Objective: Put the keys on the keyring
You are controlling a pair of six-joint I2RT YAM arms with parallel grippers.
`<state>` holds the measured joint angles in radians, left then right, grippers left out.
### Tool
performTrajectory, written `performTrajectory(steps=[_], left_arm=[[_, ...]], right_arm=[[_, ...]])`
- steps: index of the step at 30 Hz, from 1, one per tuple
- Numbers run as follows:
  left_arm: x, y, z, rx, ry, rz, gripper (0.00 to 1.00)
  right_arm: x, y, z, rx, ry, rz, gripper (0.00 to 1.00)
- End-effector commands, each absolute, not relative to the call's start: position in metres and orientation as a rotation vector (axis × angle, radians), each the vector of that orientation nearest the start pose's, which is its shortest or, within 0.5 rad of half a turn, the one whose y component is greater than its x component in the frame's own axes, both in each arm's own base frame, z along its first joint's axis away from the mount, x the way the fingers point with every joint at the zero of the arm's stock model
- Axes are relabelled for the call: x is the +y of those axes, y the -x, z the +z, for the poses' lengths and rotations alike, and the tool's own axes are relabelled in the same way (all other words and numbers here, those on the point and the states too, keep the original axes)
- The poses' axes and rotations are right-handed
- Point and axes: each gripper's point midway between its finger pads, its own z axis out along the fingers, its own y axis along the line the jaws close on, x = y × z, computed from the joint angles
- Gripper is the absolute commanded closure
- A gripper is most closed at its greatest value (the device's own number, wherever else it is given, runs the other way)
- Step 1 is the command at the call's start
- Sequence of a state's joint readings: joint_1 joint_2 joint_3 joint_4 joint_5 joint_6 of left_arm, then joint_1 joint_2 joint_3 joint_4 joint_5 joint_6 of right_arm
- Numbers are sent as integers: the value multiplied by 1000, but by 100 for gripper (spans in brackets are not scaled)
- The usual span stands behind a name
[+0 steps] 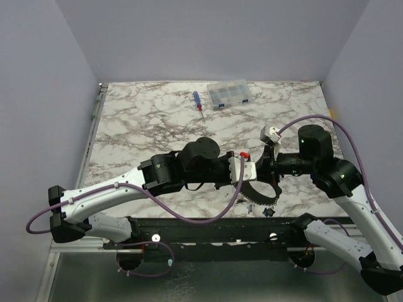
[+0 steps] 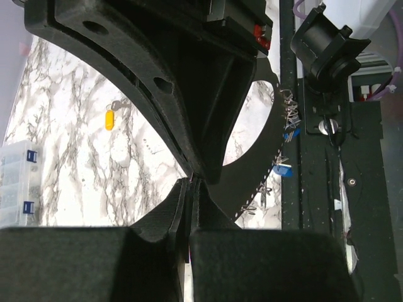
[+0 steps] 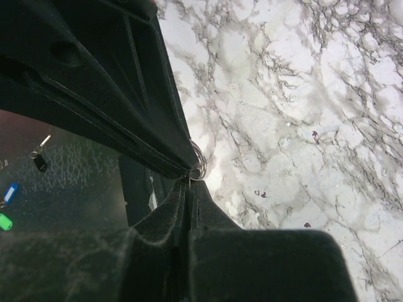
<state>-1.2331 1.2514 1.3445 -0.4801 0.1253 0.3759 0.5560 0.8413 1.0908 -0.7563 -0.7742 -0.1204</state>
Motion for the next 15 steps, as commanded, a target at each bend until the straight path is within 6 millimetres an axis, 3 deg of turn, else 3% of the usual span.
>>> performTrajectory(steps=[1,10,15], left_arm=[[-363,-121,337,1330,-1465,-700,100],[-353,-103,377,1237,-1327,-862,100],[-346,-95,381,1211,-1250,-941,100]], right_arm=[[218,-117,294,1736,1134,1101,99],[217,-114,299,1652,1154,1088,100],[219,-110,305,1603,1174,1109,99]])
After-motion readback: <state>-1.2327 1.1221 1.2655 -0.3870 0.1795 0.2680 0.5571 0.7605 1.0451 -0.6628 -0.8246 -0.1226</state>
